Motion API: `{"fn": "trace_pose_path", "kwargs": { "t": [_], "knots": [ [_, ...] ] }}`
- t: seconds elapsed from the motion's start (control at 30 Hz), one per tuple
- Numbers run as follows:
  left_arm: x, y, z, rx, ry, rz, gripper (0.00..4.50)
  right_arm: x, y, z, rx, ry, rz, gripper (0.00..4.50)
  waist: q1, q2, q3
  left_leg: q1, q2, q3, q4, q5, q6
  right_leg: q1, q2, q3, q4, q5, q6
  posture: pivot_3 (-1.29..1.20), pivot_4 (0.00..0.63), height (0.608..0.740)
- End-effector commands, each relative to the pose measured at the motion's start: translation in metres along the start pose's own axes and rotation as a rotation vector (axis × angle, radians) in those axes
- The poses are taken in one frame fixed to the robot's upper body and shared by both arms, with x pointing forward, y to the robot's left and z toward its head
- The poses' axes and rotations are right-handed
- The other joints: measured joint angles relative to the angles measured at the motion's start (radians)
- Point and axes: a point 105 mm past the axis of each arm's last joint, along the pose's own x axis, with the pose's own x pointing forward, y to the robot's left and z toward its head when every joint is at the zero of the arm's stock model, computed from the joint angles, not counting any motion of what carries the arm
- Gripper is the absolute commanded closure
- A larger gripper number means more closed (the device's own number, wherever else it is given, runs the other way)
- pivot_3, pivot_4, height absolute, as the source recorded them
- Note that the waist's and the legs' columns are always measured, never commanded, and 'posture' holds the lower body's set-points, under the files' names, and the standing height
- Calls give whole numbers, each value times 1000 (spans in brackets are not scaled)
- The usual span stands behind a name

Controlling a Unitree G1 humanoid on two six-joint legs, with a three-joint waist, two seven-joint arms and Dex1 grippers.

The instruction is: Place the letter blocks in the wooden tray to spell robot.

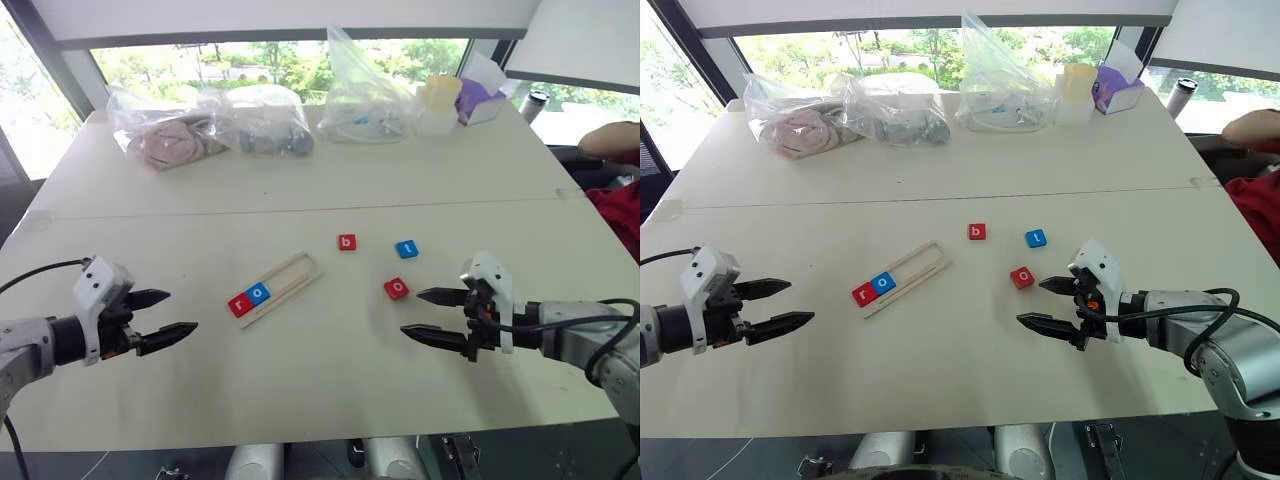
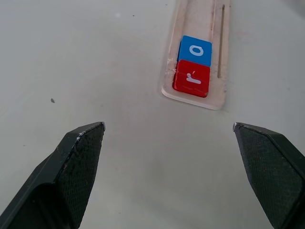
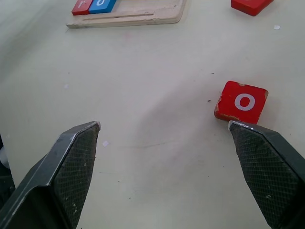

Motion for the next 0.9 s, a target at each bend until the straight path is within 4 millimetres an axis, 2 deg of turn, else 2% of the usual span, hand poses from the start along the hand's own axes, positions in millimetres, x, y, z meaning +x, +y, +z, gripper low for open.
{"fn": "trace_pose_path", "kwargs": {
  "t": [0.03, 0.4, 0.67, 0.77, 0.9],
  "knots": [
    [-5, 2, 11, 67, -33, 32, 0, 0, 1, 8, -42, -22, 6, 61, 0, 0, 0, 0, 0, 0, 0, 0, 0, 0, 0, 0, 0, 0, 0, 0, 150, 740],
    [-6, 4, 13, 47, -31, 26, 0, 3, 0, 9, -49, -27, 1, 61, 0, 0, 0, 0, 0, 0, 0, 0, 0, 0, 0, 0, 0, 0, 0, 0, 150, 740],
    [-4, 8, 18, 153, 8, 42, 0, 7, -1, 17, -71, -37, 16, 61, 0, 0, 0, 0, 0, 1, 0, 0, 0, 0, 0, 0, 0, 0, 0, 0, 150, 740],
    [-5, 4, 20, 127, 4, -9, 0, 7, 0, 18, -76, -37, 18, 61, 0, 0, 0, 0, 0, 1, 0, 0, 0, 0, 0, 0, 0, 0, 0, 0, 150, 740],
    [3, 5, 22, 165, 21, -4, 0, 7, 1, 18, -84, -36, 9, 61, 2, 0, 0, 0, 0, 2, 0, 0, 0, 0, 0, 0, 0, 0, 0, 0, 150, 740]
  ]
}}
